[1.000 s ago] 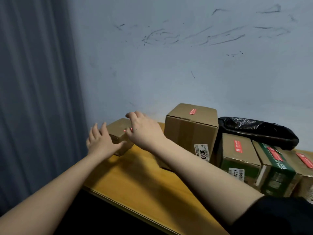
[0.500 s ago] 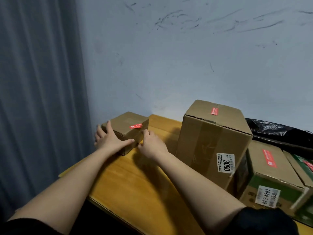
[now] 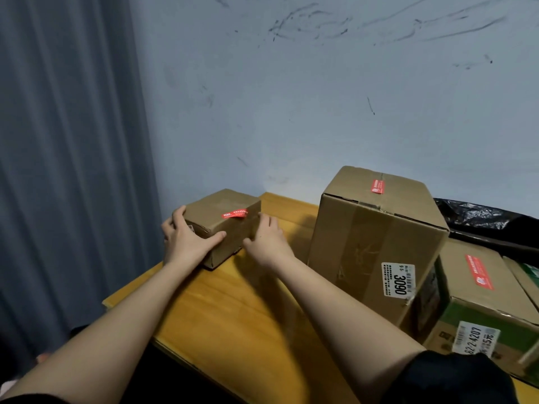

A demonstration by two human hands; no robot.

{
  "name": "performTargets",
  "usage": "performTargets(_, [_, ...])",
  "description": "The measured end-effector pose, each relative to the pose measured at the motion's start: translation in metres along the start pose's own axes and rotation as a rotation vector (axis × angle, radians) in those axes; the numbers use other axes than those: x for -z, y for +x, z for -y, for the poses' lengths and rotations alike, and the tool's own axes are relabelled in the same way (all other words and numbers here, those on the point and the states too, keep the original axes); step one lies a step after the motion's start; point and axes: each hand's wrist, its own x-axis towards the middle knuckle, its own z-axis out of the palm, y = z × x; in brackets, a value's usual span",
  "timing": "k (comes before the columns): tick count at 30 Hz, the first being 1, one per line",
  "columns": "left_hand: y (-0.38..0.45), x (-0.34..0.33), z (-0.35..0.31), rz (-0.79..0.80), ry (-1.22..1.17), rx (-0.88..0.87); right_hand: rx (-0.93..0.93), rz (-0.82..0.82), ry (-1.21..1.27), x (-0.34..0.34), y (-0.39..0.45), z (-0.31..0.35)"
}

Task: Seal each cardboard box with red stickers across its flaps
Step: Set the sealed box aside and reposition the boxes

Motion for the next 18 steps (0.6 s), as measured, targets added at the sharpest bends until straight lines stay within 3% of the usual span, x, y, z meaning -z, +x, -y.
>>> performTargets(18, [-0.097,0.106,-0.013,0.183,-0.051,-0.191,0.192,-0.221,0.187,0.024,-0.094,0.002])
